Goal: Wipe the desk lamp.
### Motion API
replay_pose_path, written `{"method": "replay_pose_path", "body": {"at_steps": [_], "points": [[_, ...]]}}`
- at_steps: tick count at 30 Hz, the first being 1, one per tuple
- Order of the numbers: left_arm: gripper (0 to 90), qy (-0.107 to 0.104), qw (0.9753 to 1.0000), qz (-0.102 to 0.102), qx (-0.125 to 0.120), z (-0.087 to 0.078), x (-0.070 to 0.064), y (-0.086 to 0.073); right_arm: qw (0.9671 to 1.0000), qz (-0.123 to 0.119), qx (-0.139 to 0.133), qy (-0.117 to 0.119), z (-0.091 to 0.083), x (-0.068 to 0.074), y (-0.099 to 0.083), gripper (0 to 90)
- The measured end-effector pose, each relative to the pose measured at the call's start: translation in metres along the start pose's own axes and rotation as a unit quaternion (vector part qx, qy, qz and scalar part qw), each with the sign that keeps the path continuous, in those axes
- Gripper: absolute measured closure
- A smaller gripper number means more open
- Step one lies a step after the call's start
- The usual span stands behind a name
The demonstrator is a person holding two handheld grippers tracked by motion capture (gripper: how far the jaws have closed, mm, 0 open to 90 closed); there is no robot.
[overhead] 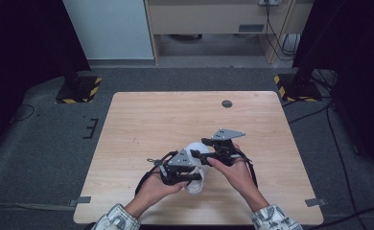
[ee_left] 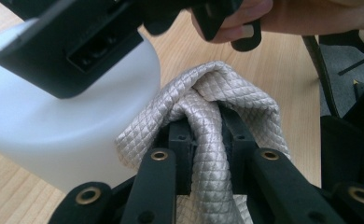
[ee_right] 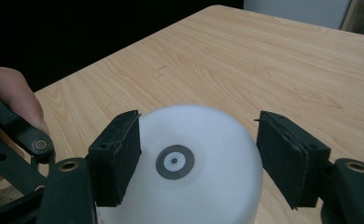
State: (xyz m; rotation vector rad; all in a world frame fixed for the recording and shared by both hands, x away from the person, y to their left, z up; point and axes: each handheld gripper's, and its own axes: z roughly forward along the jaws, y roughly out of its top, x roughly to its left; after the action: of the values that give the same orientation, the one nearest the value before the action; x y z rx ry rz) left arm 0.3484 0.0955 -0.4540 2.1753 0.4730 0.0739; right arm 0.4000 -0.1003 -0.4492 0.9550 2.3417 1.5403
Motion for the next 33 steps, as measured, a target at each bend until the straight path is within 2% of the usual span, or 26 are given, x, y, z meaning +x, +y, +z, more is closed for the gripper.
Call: {"method": "replay_pose_path", "body": {"at_steps": [2,5,9,10,11,13,15,20,21,22,23,26,29,33], "points": [[76.8,0.0,0.9999,-0.003,0.01,0.003,0.002,-0.002,1.0,0.001,0.0,0.001,0.0,0.0,0.0,31.5],[76.9,0.003,0.9992,0.0,0.039,0.009,0.005,-0.009,1.0,-0.001,0.0,0.0,0.0,0.0,0.0,31.6],[76.8,0.001,0.9973,0.0,0.073,0.012,0.01,-0.015,1.0,-0.001,0.0,0.0,0.0,0.0,0.0,31.6],[76.8,0.001,0.9973,0.0,0.073,0.012,0.01,-0.015,1.0,-0.001,0.0,0.0,0.0,0.0,0.0,31.6],[76.8,0.003,0.9961,0.002,0.088,0.012,0.014,-0.018,1.0,-0.002,0.0,-0.001,0.0,0.0,0.0,31.8],[76.8,0.007,0.9951,0.001,0.099,0.01,0.017,-0.022,1.0,-0.004,-0.001,-0.001,0.0,0.0,0.0,32.2],[76.8,0.008,0.9949,-0.001,0.1,0.009,0.019,-0.023,1.0,-0.004,-0.001,-0.001,0.0,0.001,0.0,32.2],[76.9,0.024,0.9948,-0.003,0.099,-0.003,0.03,-0.025,1.0,-0.003,-0.001,-0.002,-0.001,0.0,0.0,32.5],[76.9,0.035,0.9948,-0.01,0.095,-0.008,0.036,-0.026,1.0,-0.002,0.0,-0.001,-0.001,-0.001,-0.001,32.9],[76.8,0.035,0.9948,-0.01,0.095,-0.008,0.036,-0.026,1.0,-0.002,0.0,-0.001,-0.002,-0.001,-0.001,33.2],[76.8,0.043,0.9949,-0.018,0.089,-0.011,0.042,-0.027,1.0,-0.002,0.0,-0.001,-0.002,-0.001,-0.001,33.3],[76.7,0.048,0.9948,-0.023,0.087,-0.012,0.046,-0.027,1.0,-0.001,0.0,-0.001,-0.002,-0.001,-0.001,33.3],[76.7,0.063,0.9943,-0.027,0.082,-0.012,0.055,-0.025,1.0,0.002,-0.002,-0.006,-0.003,-0.002,-0.001,33.5],[76.8,0.071,0.9942,-0.043,0.068,-0.014,0.067,-0.024,1.0,0.006,-0.003,-0.005,-0.003,-0.003,-0.002,33.6]]}}
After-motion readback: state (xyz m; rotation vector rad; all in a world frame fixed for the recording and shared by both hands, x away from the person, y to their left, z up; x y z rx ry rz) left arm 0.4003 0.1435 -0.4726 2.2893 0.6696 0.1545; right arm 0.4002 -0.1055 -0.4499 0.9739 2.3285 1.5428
